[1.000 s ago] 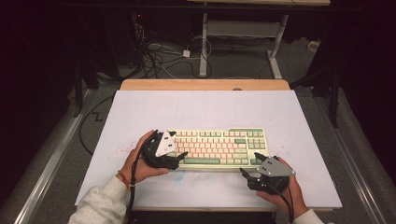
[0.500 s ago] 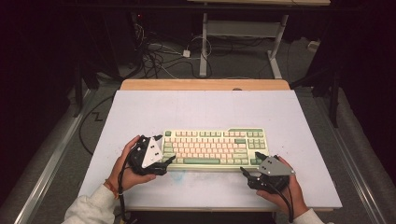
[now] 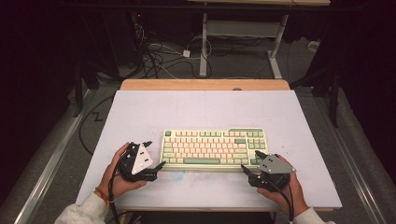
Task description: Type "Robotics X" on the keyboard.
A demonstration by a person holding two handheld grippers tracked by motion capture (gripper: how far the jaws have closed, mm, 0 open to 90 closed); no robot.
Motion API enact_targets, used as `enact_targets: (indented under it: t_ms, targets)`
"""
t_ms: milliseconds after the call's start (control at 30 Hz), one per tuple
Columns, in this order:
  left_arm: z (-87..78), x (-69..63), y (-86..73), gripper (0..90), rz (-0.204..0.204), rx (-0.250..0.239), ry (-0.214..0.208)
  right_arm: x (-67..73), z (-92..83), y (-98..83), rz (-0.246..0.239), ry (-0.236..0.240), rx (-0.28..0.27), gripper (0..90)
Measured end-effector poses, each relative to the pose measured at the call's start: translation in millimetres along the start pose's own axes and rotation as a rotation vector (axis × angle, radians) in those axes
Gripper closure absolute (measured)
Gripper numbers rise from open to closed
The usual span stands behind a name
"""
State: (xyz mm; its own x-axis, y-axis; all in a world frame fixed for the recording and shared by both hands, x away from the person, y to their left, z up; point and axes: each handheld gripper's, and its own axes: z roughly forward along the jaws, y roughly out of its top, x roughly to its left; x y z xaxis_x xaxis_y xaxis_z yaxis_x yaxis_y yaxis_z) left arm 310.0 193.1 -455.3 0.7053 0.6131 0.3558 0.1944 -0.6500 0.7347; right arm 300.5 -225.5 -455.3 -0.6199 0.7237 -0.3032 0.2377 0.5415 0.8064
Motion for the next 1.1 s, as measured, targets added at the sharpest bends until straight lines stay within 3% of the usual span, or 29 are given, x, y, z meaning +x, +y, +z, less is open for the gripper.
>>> enact_targets:
  t_ms: [67,200,300,433,767,1100]
  targets:
    - [-1.1,-0.7,-4.0,19.3,-0.006,0.009,-0.003,-0.7,-0.3,1.4,-0.001,-0.003,-0.001,37.1]
    - [-4.0,-3.5,-11.7,19.2,-0.017,0.027,-0.004,-4.5,-1.8,8.2,0.004,0.022,-0.024,53.9]
    - [-7.0,-5.5,-17.0,19.1,-0.026,0.04,-0.013,-8.0,1.3,17.1,0.025,0.064,-0.023,67.8]
    - [-10.7,-7.3,-23.0,19.0,-0.034,0.051,-0.018,-7.8,12.6,30.0,0.015,0.116,0.016,82.3]
    - [-11.8,-7.4,-26.7,19.0,-0.054,0.058,-0.031,0.0,57.7,61.6,-0.038,0.192,0.079,90.0]
    - [-10.2,-7.5,-28.4,18.5,-0.051,0.075,-0.036,5.8,97.3,72.0,-0.068,0.192,0.142,90.0]
